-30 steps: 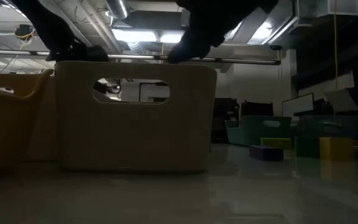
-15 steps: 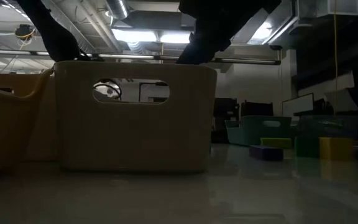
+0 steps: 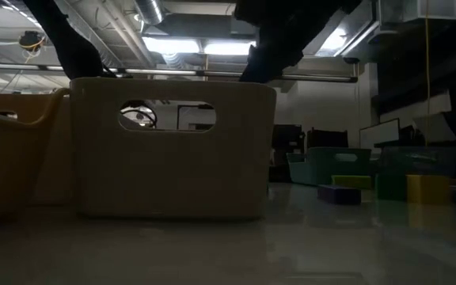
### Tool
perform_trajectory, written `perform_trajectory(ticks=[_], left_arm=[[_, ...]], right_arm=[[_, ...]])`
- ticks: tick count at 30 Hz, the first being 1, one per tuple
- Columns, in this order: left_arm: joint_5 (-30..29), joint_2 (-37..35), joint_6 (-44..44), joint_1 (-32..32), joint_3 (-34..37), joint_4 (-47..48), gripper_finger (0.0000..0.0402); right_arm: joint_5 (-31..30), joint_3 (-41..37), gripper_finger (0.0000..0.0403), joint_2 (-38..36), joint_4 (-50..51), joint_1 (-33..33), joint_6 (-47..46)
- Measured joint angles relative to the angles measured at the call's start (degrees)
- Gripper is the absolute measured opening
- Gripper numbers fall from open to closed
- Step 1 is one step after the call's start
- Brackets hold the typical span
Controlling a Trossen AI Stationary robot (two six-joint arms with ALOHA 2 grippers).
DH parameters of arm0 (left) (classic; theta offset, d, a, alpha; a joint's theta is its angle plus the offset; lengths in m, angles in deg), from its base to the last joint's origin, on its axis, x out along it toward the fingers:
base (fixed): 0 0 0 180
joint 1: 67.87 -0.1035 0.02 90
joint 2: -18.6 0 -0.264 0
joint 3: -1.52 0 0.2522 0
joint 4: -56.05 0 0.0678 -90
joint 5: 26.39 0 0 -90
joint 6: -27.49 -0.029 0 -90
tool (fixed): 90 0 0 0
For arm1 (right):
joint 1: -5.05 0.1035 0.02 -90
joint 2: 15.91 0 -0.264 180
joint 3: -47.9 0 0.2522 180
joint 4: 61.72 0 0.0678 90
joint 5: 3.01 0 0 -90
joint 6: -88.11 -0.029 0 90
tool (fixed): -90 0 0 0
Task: Sort blocks
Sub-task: Put the red block into the gray bin
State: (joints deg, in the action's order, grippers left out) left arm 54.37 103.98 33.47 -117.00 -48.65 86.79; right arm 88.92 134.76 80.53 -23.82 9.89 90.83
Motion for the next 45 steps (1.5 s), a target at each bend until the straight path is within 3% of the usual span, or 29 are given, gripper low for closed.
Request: perform_trajectory(ticks=[6, 13, 18, 23, 28, 35, 40, 45], left_arm=[[-0.2, 0.1, 0.2, 0.0, -1.0, 0.6, 0.0085], [0.7, -1.5, 1.3, -0.1, -5.8, 0.9, 0.0085], [7.4, -4.7, 2.1, 0.4, -8.6, 0.6, 0.0088], [19.3, -7.8, 7.2, 3.1, -9.4, 0.0, 0.0087], [29.1, -8.5, 10.4, 13.2, -9.4, -0.2, 0.0089], [29.6, -8.1, 13.4, 34.9, -9.4, -7.8, 0.0094], [22.8, -8.0, 13.1, 47.9, -9.4, -17.1, 0.0097], [12.8, -7.9, 12.3, 55.8, -9.4, -17.6, 0.0098]], right_arm=[[-1.1, 0.0, 0.0092, -7.3, 6.3, 0.0, -2.2], [-8.8, -1.4, 0.0092, -18.0, 13.9, 0.0, -2.4], [-12.7, -12.0, 0.0092, -28.9, 10.9, 0.0, -5.1], [-14.5, -26.5, 0.0092, -41.1, 2.8, 0.0, -11.7], [-14.4, -38.6, 0.0092, -49.0, -5.5, 0.0, -16.7], [-14.4, -46.5, 0.0092, -50.5, -7.6, 0.0, -17.6], [-15.5, -47.0, 0.0092, -50.2, -8.2, 0.0, -17.7], [-15.4, -47.0, 0.0092, -50.1, -10.7, 0.0, -17.7]])
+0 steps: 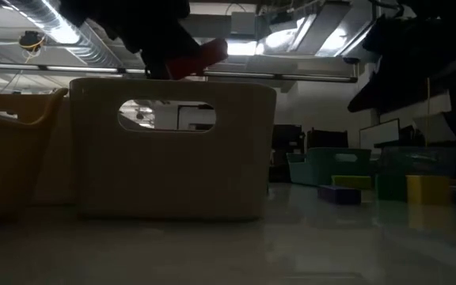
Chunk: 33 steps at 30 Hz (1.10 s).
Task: Sort blocks
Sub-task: Put the red block into the gray bin, then put the purple block into the yellow bin
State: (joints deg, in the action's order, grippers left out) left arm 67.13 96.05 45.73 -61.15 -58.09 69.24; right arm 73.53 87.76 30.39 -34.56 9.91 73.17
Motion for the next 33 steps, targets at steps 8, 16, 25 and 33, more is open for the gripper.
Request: perform_trajectory(ticks=[8, 16, 25, 33], left_arm=[[-6.4, 0.6, 1.4, 5.8, 0.0, -0.3, 0.0099], [-6.8, 6.0, 3.9, 6.8, 0.0, -0.2, 0.0134], [-6.9, 8.5, 0.0, 6.8, 0.0, -0.3, 0.0208], [-6.9, 8.2, -0.3, 6.8, 0.0, 0.0, 0.0207]], right_arm=[[1.4, 0.0, 0.0092, 0.1, -1.2, 0.0, -1.6], [9.3, 0.0, 0.0092, 0.3, -1.7, 0.0, -8.1], [21.3, 0.0, 0.0092, 6.7, -15.8, 0.0, -10.3], [23.6, 4.3, 0.0092, 16.0, -19.0, 0.0, 2.0]])
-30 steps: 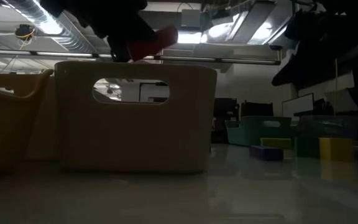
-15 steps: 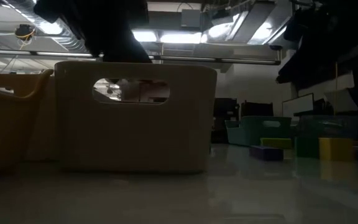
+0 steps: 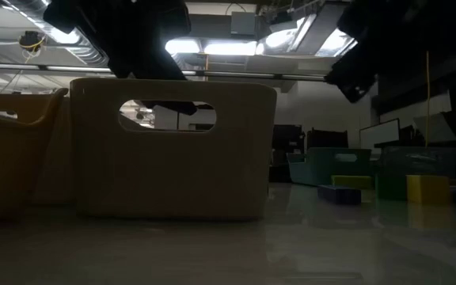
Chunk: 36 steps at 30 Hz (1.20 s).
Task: Sort blocks
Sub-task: Put the purple block into the yellow bin
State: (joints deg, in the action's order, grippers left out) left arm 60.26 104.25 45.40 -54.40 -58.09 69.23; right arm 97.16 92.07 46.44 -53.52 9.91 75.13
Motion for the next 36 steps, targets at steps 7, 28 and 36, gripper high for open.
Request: perform_trajectory(ticks=[7, 28, 36], left_arm=[[0.1, 0.0, -0.1, 0.0, 0.0, -0.1, 0.0206], [0.0, 0.0, 0.1, 0.0, 0.0, 0.0, 0.0206], [0.0, 0.0, 0.1, 0.0, 0.0, -0.1, 0.0206]], right_arm=[[0.7, 6.3, 0.0092, 9.2, 3.9, 0.0, 20.0], [-3.2, 10.1, 0.0133, 13.9, 4.1, 0.0, 35.2], [-3.1, 10.1, 0.0197, 13.9, 9.5, 0.0, 48.9]])
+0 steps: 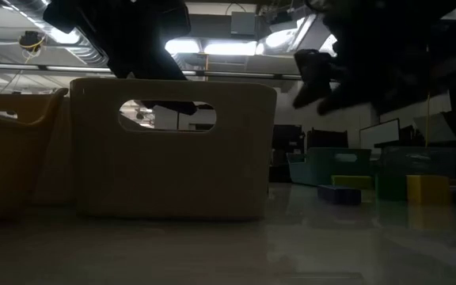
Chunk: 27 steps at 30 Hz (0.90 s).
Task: Sort blocks
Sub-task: Put the purple block into the yellow bin
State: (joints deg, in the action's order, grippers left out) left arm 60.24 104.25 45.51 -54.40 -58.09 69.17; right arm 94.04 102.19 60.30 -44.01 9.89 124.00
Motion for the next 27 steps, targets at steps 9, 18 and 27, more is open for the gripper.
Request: perform_trajectory(ticks=[9, 18, 27], left_arm=[[0.0, 0.0, 0.0, -0.1, 0.0, 0.0, 0.0206], [-0.3, 0.0, 0.0, -0.1, 0.0, 0.0, 0.0206], [-0.3, 0.0, 0.0, -0.1, 0.0, 0.0, 0.0206]], right_arm=[[3.8, 0.0, 0.02, 6.1, 2.5, 0.0, 10.3], [7.4, 0.8, 0.02, 13.0, 4.0, 0.0, 12.9], [8.1, 9.7, 0.0193, 19.3, 14.2, 0.0, 13.9]])
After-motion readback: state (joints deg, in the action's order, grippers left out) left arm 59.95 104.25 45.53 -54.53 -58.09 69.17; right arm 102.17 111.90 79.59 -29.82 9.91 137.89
